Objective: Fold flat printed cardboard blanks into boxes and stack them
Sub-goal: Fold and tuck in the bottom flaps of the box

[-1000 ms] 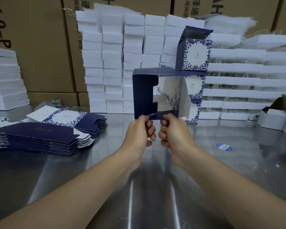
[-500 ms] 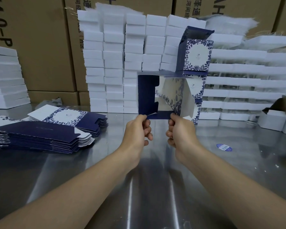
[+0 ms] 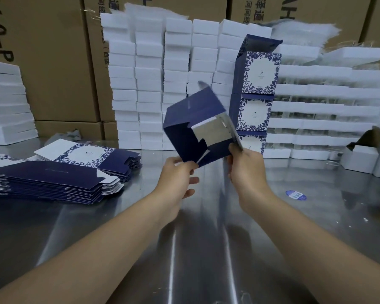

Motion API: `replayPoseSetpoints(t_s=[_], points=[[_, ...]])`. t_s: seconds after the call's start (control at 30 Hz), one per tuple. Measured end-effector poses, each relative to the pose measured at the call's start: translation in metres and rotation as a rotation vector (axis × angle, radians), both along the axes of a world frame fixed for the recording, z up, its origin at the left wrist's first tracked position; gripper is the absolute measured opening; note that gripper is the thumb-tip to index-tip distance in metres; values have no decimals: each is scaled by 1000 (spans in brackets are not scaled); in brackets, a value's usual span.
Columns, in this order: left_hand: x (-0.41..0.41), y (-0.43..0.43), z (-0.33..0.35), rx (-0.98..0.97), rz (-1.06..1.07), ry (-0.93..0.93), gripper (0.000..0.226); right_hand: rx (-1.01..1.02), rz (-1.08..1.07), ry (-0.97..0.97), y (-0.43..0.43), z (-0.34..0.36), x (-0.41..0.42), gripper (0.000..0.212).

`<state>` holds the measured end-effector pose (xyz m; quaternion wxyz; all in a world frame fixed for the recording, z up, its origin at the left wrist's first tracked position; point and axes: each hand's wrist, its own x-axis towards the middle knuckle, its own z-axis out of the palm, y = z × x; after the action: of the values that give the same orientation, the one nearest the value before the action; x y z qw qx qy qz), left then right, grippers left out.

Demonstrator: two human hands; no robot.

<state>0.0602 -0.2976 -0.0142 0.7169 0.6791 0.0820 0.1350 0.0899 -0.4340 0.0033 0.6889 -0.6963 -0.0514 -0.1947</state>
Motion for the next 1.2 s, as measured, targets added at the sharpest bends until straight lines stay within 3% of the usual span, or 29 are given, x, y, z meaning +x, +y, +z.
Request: replayPoseSetpoints(t_s=[0.1,0.2,0.37,0.47,0.57,0.73,0.93,1.03,1.2], points=[[4,9,-1,223,123,-171,91,-100,-30,-54,-7,-3,5,36],[4,14,2,352,164,-389,110,-99,-55,-45,-15,-4,14,42],[3,18,0,501,194,-552,87,-409,-119,-128,-28,-4,17,51],[5,21,-2,539,181,-538,60,-542,-166,-203,-29,-7,18,49],[5,23,-4,565,237,-495,60,-608,-231,-313,-29,-9,18,40],[6,25,-5,497,249,-487,53,-621,-181,-477,-29,-7,16,30],[0,16,1,210,86,-522,37,-371,-157,-421,-29,-2,17,42],[2,15,1,210,75,-496,28,-325,-165,-416,-29,1,15,42],[7,15,-4,123,-89,-303,55,-331,-147,-515,-23,4,5,39]])
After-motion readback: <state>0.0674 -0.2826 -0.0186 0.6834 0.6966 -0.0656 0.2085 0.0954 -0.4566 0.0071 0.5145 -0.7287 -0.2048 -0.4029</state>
